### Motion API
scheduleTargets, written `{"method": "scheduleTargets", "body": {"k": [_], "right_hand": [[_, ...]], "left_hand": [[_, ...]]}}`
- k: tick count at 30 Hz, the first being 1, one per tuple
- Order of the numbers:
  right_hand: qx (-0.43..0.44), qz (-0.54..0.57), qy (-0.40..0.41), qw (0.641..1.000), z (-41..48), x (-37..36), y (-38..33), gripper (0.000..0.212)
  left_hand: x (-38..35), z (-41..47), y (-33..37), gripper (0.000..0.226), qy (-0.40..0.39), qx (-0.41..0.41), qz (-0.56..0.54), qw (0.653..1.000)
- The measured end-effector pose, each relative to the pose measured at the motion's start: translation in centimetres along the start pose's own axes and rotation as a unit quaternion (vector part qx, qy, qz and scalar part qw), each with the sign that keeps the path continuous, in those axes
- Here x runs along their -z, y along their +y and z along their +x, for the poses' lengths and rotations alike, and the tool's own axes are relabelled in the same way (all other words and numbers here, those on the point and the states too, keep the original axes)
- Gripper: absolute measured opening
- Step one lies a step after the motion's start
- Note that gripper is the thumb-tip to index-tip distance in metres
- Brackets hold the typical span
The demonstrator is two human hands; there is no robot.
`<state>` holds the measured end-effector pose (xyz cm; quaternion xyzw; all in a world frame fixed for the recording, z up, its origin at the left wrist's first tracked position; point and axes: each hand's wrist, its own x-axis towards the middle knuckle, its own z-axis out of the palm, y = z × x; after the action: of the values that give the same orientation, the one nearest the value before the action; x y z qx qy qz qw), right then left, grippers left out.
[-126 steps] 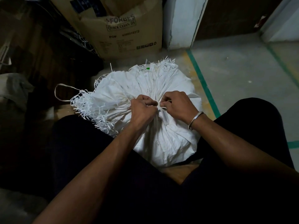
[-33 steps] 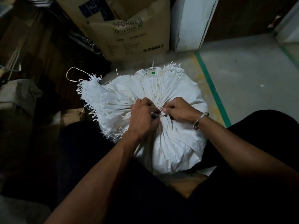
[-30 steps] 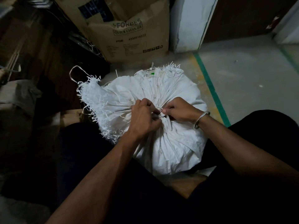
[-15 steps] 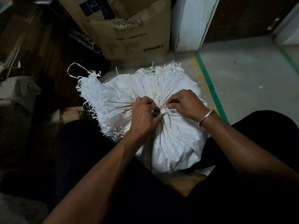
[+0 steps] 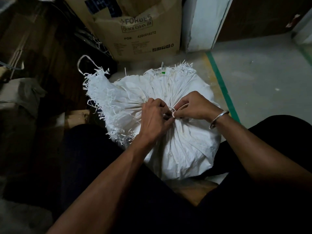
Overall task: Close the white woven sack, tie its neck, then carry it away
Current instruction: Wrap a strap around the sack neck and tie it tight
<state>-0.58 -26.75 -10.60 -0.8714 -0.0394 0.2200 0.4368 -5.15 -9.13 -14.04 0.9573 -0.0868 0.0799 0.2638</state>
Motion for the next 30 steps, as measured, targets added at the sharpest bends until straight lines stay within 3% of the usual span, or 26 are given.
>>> {"method": "scheduleTargets", "body": {"k": [8,12,17,19,24,27,30], "right_hand": [[-0.032,0.251,0.002,0.967,-1.0,-1.1,2.2,0.030],[0.046,0.091,0.016,0.995,-0.6,-0.4,1.8,0.024],[0.076,0.047,-0.020,0.996,-1.1,0.3,1.7,0.013],[0.116,-0.039,-0.040,0.992,-1.0,1.0,1.9,0.015],[0.158,-0.177,0.047,0.970,-1.7,0.5,1.7,0.013],[0.136,-0.207,0.056,0.967,-2.0,-0.7,1.2,0.011],[0.070,-0.154,0.056,0.984,-1.2,-1.1,1.0,0.020]], "left_hand": [[0.2,-0.6,-0.5,0.017,-0.009,0.014,-0.041,0.999],[0.3,-0.9,-0.5,0.018,-0.010,0.011,-0.022,1.000],[0.2,-0.9,-0.1,0.020,-0.013,0.007,-0.007,1.000],[0.1,-1.0,0.1,0.020,-0.012,0.010,-0.008,1.000],[-0.6,-1.3,-0.3,0.020,-0.006,0.028,-0.019,0.999],[-1.0,-1.3,0.0,0.017,-0.010,0.034,-0.015,0.999],[-1.0,-1.2,0.2,0.008,0.001,0.008,-0.001,1.000]]}}
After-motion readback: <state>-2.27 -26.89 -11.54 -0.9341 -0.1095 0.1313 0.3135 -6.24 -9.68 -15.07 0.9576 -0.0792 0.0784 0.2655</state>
